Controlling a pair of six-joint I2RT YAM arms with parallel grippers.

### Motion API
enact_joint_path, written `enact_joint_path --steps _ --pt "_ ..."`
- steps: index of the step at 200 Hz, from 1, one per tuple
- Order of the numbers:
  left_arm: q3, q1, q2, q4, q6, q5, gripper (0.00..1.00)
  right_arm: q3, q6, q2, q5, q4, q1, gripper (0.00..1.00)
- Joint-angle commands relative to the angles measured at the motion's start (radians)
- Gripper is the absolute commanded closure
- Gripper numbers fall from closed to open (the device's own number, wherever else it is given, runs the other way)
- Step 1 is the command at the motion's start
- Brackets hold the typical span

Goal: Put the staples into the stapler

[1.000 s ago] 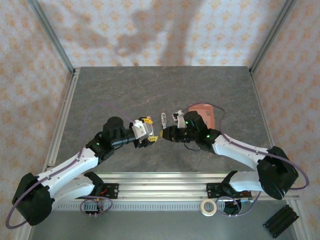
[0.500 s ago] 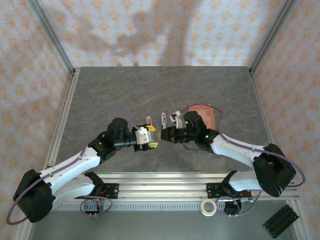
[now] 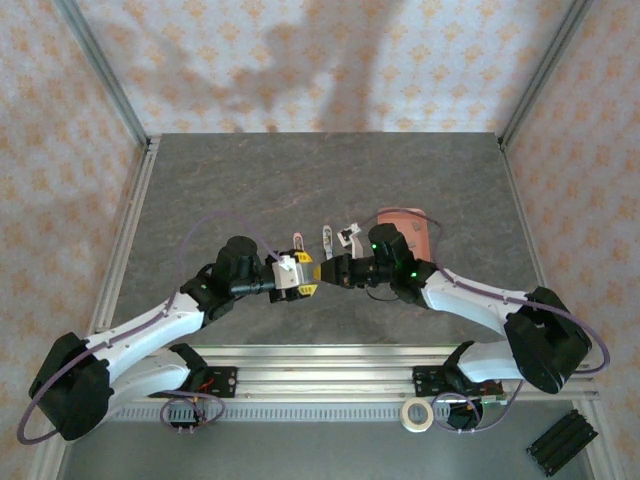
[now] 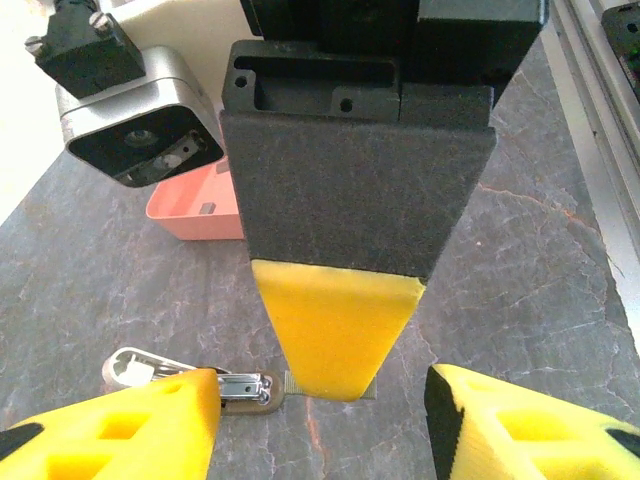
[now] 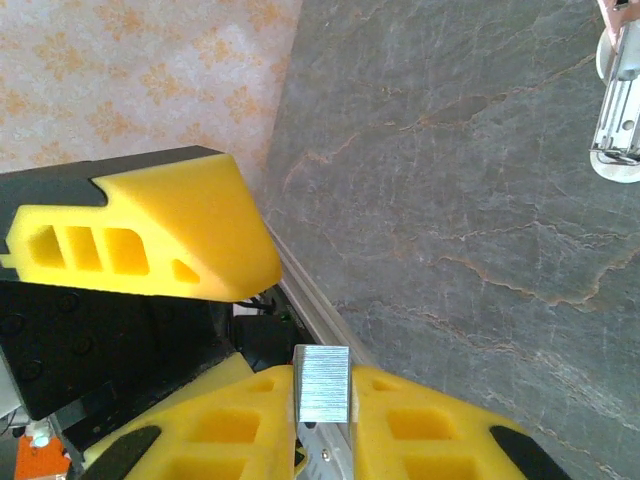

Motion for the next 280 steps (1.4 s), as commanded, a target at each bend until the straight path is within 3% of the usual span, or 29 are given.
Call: enact_joint_path --steps 1,90,223,280 --pt "0.016 -0.009 0.003 -0.013 0.029 0.031 0.45 -0.002 0.012 -0.003 -0.025 0.045 -0.006 0.8" --pt "0.019 -0.017 0.017 -0.023 0.06 0.037 0.51 -0.009 0.036 -0.013 -0.046 0.074 -0.006 0.8" --pt "0.016 -0.02 0.019 0.011 0.048 0.036 0.73 -0.011 0.053 -0.009 -0.074 0.086 -0.006 0.8" --pt "0.024 -0.021 0.014 -0.017 0.058 0.019 0.78 -0.009 0.054 -0.012 -0.07 0.088 -0.006 0.77"
